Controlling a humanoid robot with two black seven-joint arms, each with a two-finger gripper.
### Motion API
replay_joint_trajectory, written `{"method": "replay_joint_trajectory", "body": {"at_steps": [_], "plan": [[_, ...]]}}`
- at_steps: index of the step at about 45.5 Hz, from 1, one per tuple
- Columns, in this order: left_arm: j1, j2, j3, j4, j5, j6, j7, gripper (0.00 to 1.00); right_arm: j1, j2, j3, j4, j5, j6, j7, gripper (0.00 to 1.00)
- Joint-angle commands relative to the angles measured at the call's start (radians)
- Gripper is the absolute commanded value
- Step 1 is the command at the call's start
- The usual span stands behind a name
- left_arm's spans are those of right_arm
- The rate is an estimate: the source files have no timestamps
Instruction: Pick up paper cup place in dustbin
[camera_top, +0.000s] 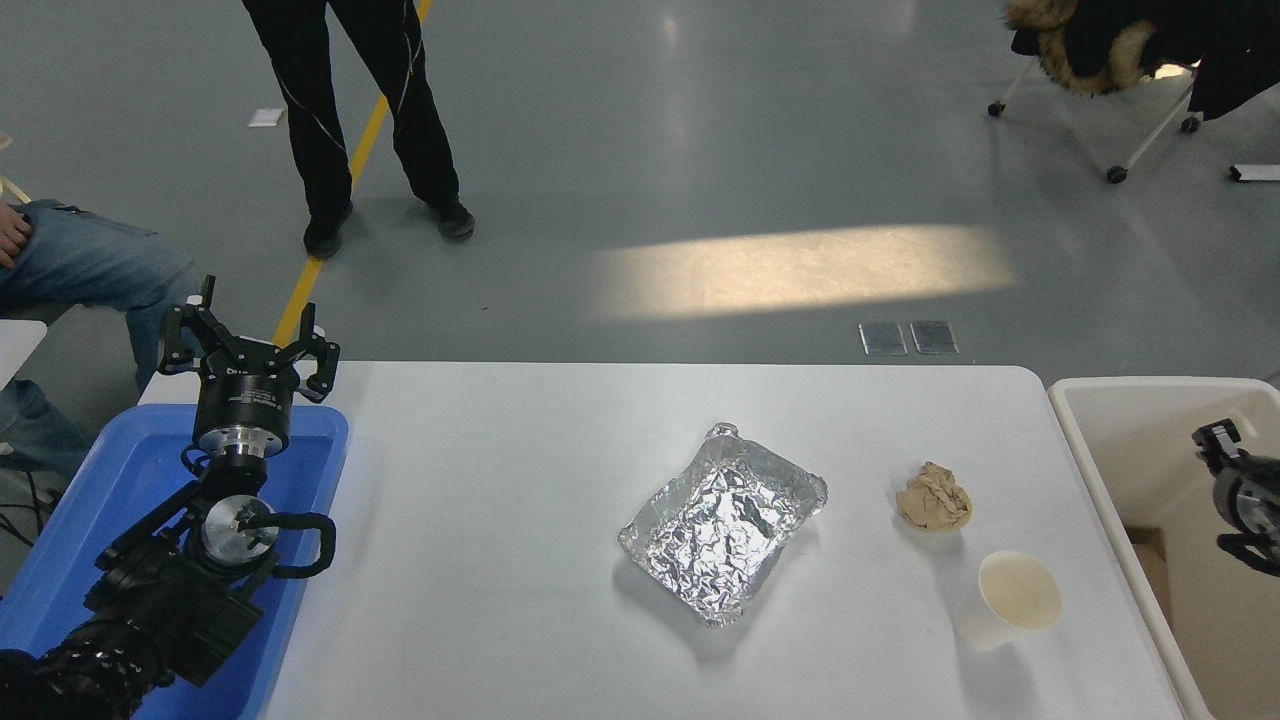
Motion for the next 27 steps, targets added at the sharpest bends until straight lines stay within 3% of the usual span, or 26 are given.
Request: {"method": "replay_joint_trajectory", "body": {"at_steps": [1, 9, 17, 27], "plan": [[0.000, 0.000, 0.000, 0.000, 0.000, -0.001, 0.001, 0.99, 0.519, -0.083, -0.507, 0.436, -0.004, 0.043, 0.003, 1.00], [0.000, 0.002, 0.000, 0.000, 0.000, -0.001, 0.001, 0.99, 0.993, 0.138, -0.833, 0.706, 0.013, 0.224, 0.003, 0.99], [0.001, 0.000, -0.001, 0.000, -0.003, 0.000, 0.000, 0.99, 1.289, 0.262, -0.850, 0.920, 0.011, 0.405, 0.003, 0.99], [0.003, 0.000, -0.001, 0.000, -0.004, 0.000, 0.000, 0.99, 1.620, 0.363, -0.824, 1.026, 0.011, 0.761, 0.003, 0.98]]}}
